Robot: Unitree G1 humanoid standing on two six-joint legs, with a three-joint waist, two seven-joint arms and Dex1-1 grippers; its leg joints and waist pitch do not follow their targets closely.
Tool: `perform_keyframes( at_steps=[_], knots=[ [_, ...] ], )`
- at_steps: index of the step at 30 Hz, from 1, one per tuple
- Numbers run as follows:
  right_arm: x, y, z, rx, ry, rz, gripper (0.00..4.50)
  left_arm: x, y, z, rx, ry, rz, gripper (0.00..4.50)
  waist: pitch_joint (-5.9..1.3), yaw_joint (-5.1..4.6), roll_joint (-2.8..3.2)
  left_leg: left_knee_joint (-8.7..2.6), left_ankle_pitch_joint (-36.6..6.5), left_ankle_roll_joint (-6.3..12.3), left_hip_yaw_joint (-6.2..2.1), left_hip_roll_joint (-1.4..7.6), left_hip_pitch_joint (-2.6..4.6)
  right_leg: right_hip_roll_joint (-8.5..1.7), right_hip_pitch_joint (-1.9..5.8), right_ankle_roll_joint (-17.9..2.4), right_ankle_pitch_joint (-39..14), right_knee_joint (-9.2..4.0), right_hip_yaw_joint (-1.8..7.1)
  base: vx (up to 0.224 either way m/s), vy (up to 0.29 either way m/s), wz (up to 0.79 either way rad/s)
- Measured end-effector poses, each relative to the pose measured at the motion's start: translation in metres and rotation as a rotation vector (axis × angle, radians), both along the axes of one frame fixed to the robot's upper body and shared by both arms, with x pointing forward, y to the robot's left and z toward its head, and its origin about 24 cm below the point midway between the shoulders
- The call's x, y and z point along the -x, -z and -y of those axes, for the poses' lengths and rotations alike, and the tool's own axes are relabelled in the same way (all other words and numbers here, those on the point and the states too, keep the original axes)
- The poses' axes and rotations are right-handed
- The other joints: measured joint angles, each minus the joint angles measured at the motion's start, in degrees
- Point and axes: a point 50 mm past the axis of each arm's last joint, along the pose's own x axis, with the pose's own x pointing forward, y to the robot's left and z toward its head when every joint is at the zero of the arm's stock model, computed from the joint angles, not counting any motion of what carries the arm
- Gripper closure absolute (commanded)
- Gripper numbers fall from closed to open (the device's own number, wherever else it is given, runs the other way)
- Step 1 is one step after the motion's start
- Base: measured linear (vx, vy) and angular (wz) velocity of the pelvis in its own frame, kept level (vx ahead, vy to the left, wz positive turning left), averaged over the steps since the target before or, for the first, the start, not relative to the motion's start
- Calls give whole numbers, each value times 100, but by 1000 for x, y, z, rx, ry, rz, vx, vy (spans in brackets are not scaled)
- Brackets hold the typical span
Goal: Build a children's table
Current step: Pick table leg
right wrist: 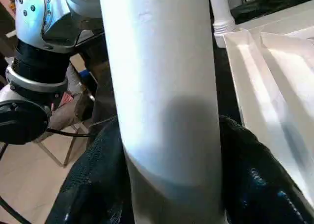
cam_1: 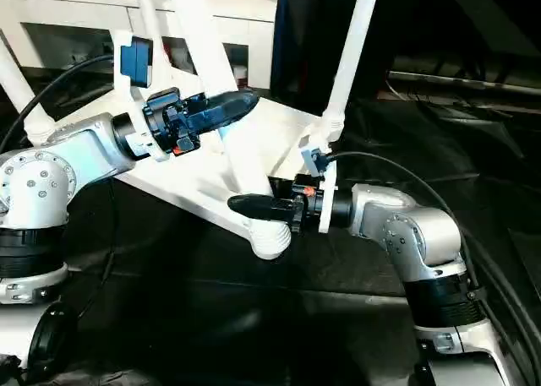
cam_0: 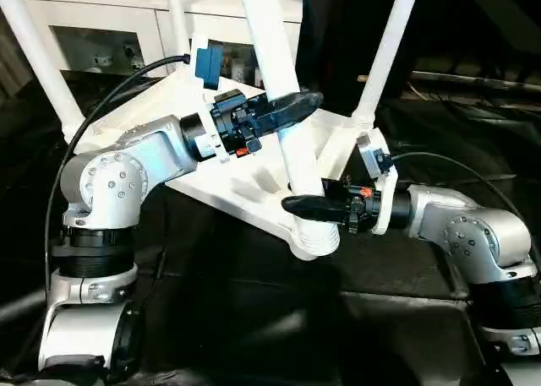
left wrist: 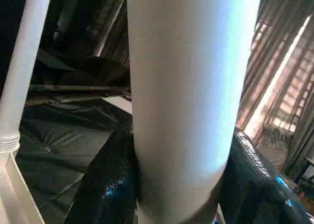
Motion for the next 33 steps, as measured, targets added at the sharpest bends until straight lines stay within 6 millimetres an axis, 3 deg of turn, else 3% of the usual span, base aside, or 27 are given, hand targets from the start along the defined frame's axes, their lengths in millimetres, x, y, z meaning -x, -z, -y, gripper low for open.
perform_keyframes(
  at_steps=[6,7,8,15,19,24,25,28,33],
  knots=[
    [0,-1,-1,3,3,21,247,-1,1,-1,10,-8,-9,270,0,1,0,0,0,0,0,0,-2,0,0,0,0,-2,0,0,0,0],
    [-1,-1,-2,3,13,31,250,-2,1,-1,17,-23,-21,214,0,2,0,1,0,0,0,0,-1,0,1,0,0,-1,0,0,0,0],
    [-2,-2,-3,-1,35,44,251,-6,3,-2,38,-54,-53,200,-1,0,1,1,0,0,0,0,0,0,1,0,0,1,0,0,0,0],
    [-20,7,-12,108,311,164,258,-22,16,1,-44,-286,-121,157,0,-9,1,0,9,-15,-8,0,-1,1,0,-1,2,2,-3,0,0,0],
    [-27,13,-22,179,462,210,259,-27,29,11,-130,-427,-180,157,0,-9,1,-1,11,-18,-9,0,-8,2,0,0,2,-1,-4,0,0,0],
    [-28,15,-36,224,515,268,259,-28,36,25,-123,-510,-224,157,0,-12,0,-2,10,-17,-9,0,-12,3,-1,2,1,-10,-4,0,0,0],
    [-27,15,-38,228,514,273,259,-28,36,25,-111,-516,-230,187,0,-13,0,-2,10,-17,-9,0,-12,3,-1,3,1,-10,-4,0,0,0],
    [-27,15,-39,233,522,287,259,-29,35,25,-89,-540,-244,198,0,-14,0,-2,10,-17,-9,0,-11,3,-1,3,1,-11,-4,0,0,0],
    [-28,15,-41,250,552,304,259,-31,36,24,-77,-581,-267,255,0,-20,0,-2,10,-17,-10,0,-11,3,-1,5,2,-9,-4,0,0,0]
  ],
)
